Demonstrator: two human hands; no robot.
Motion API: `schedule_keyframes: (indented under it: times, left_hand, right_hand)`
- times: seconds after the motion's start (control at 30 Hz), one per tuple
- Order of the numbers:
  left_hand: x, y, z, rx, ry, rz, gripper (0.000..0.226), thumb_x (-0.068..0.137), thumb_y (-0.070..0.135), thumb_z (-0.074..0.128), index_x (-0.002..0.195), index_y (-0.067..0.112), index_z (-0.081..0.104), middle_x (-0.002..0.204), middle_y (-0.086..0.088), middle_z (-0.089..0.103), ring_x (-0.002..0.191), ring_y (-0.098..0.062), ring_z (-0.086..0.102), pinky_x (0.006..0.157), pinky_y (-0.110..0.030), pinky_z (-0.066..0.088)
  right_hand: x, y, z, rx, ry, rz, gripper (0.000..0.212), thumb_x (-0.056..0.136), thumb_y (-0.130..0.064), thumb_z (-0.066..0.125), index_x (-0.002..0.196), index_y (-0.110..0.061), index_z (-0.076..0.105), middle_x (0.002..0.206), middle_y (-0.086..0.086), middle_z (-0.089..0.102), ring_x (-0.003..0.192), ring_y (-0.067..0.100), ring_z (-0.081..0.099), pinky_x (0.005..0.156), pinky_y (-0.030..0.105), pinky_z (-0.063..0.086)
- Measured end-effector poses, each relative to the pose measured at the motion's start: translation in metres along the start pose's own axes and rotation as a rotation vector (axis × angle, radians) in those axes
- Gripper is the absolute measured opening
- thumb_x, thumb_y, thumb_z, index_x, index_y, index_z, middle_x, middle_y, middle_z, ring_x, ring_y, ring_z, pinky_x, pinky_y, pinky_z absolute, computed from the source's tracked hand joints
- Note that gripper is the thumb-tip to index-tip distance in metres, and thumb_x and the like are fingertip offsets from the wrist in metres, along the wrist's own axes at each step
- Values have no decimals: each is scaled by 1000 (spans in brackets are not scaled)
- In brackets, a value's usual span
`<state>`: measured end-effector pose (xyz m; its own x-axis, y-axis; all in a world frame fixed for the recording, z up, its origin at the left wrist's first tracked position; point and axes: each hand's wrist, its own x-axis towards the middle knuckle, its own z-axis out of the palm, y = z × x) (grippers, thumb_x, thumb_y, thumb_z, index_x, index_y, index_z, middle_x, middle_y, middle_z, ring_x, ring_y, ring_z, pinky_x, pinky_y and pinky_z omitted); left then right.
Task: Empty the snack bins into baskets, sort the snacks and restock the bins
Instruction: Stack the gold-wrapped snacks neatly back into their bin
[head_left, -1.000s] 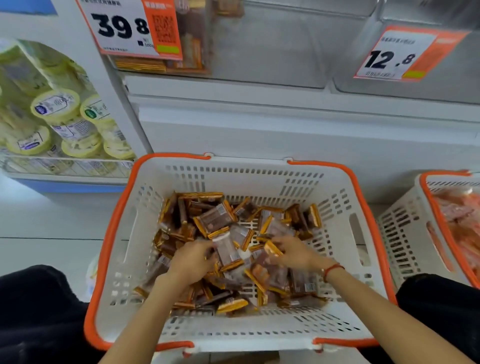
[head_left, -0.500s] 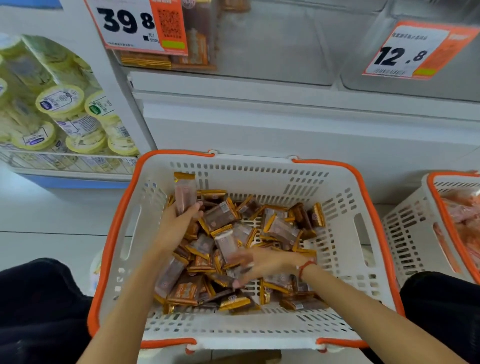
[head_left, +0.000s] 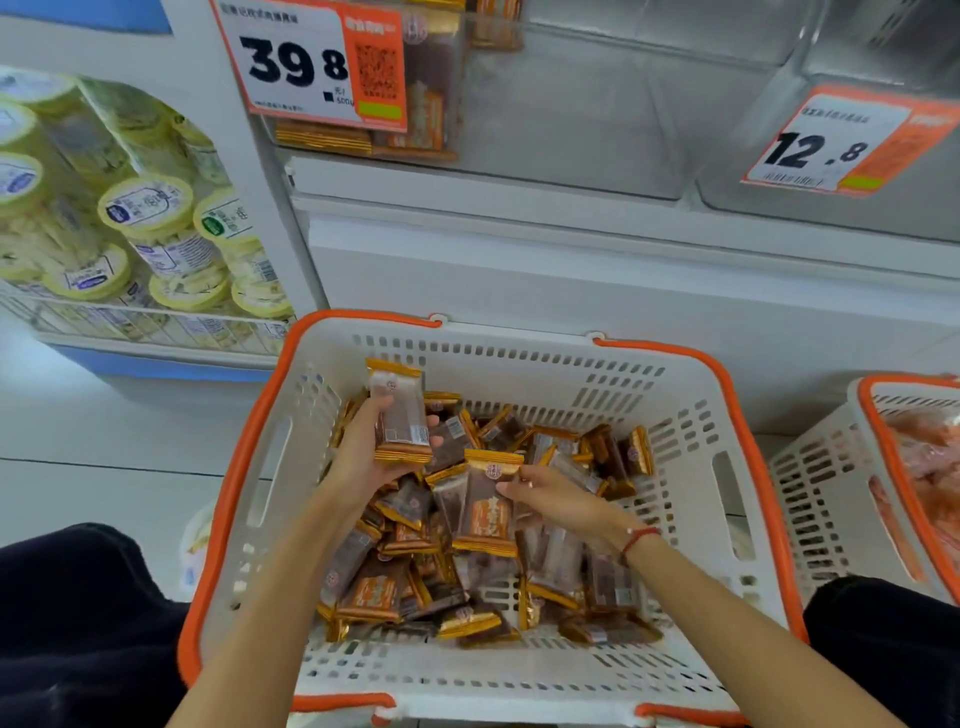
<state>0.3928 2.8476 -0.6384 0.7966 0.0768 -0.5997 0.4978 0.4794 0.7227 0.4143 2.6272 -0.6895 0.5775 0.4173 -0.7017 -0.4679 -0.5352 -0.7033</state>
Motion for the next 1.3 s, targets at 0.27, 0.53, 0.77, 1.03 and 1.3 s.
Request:
schedule_keyframes:
  times: [0.27, 0.53, 0.77, 1.03, 1.3]
  left_hand:
    - [-1, -6, 9, 160, -140, -35, 29, 101, 35, 43, 118, 21, 62, 109, -2, 73, 103, -20, 68, 93, -38, 51]
    - [-10, -8, 23, 125, -267, -94, 45, 103, 44, 28, 130, 21, 55, 120, -6, 69, 111, -24, 65, 94, -40, 51]
    - [-16, -1, 11, 274, -348, -83, 39, 87, 36, 61, 120, 16, 68, 116, -10, 70, 103, -25, 66, 96, -41, 51]
    - [10, -4, -11, 142, 113, 15, 54, 87, 60, 56, 130, 27, 57, 129, -3, 63, 116, -24, 61, 95, -49, 50]
    - [5, -13, -11, 270, 248, 131, 53, 97, 48, 46, 144, 23, 39, 130, -2, 59, 116, -19, 59, 104, -41, 45]
  right_hand:
    - [-38, -57, -23, 366, 51, -227, 25, 97, -25, 56, 116, -12, 67, 96, 3, 72, 86, 14, 68, 85, 30, 54]
    - [-33, -67, -4, 317, 258, -312, 25, 93, -27, 62, 115, -15, 68, 103, 6, 72, 93, 20, 70, 84, 33, 57]
    - [-30, -67, -12, 393, 164, -238, 25, 100, -26, 50, 119, -15, 62, 117, 13, 67, 108, 28, 65, 98, 45, 49]
    - [-4, -72, 10, 416, 224, -297, 27, 94, -32, 60, 118, -21, 67, 112, 5, 70, 102, 20, 67, 91, 35, 54]
    - [49, -44, 51, 144, 550, -307, 35, 98, -46, 47, 106, -19, 67, 93, 1, 70, 87, 15, 65, 69, 19, 49]
